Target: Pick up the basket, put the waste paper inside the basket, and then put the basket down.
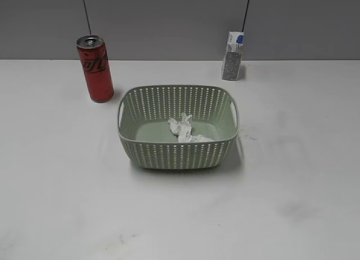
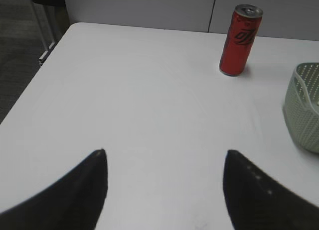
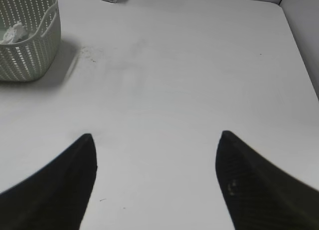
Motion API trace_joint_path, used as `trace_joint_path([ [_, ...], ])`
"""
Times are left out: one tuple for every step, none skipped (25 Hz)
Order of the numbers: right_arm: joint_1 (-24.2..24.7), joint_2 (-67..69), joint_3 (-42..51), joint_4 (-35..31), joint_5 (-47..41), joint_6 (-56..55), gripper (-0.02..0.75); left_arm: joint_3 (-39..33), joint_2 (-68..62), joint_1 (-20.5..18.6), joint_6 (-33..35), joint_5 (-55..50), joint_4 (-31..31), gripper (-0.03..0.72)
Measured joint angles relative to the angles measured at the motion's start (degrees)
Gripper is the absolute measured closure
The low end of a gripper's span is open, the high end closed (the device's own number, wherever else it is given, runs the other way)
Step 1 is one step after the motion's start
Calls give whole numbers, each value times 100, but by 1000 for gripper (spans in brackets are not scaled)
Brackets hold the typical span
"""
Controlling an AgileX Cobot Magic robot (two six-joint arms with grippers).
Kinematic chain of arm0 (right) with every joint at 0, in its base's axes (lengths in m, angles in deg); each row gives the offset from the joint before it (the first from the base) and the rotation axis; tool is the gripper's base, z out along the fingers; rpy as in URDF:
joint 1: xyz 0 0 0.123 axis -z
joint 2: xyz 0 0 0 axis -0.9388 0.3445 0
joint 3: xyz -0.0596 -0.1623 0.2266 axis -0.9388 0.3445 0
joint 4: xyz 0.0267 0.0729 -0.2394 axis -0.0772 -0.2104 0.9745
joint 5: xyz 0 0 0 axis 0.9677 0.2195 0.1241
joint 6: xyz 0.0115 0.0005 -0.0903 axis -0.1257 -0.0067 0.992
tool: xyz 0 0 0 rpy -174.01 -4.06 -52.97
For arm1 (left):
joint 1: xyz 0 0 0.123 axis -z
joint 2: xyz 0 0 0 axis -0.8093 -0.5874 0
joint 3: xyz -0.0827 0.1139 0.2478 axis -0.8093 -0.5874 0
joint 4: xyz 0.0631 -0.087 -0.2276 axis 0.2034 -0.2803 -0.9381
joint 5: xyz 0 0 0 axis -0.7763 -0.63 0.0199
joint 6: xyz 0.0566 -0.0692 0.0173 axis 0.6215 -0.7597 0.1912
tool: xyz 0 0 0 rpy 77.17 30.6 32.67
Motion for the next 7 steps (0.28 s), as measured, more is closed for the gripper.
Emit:
trace_joint_path([
  [0, 0, 0, 0, 0, 0, 175, 0, 0, 0, 0, 0, 0, 143],
  [0, 0, 0, 0, 0, 0, 175, 0, 0, 0, 0, 0, -1, 143],
  [0, 0, 0, 0, 0, 0, 175, 0, 0, 0, 0, 0, -1, 143],
  [0, 0, 0, 0, 0, 0, 175, 0, 0, 0, 0, 0, -1, 143],
  [0, 0, 0, 0, 0, 0, 175, 0, 0, 0, 0, 0, -1, 145],
  [0, 0, 0, 0, 0, -5, 175, 0, 0, 0, 0, 5, -1, 144],
  [0, 0, 0, 0, 0, -5, 175, 0, 0, 0, 0, 5, -1, 144],
])
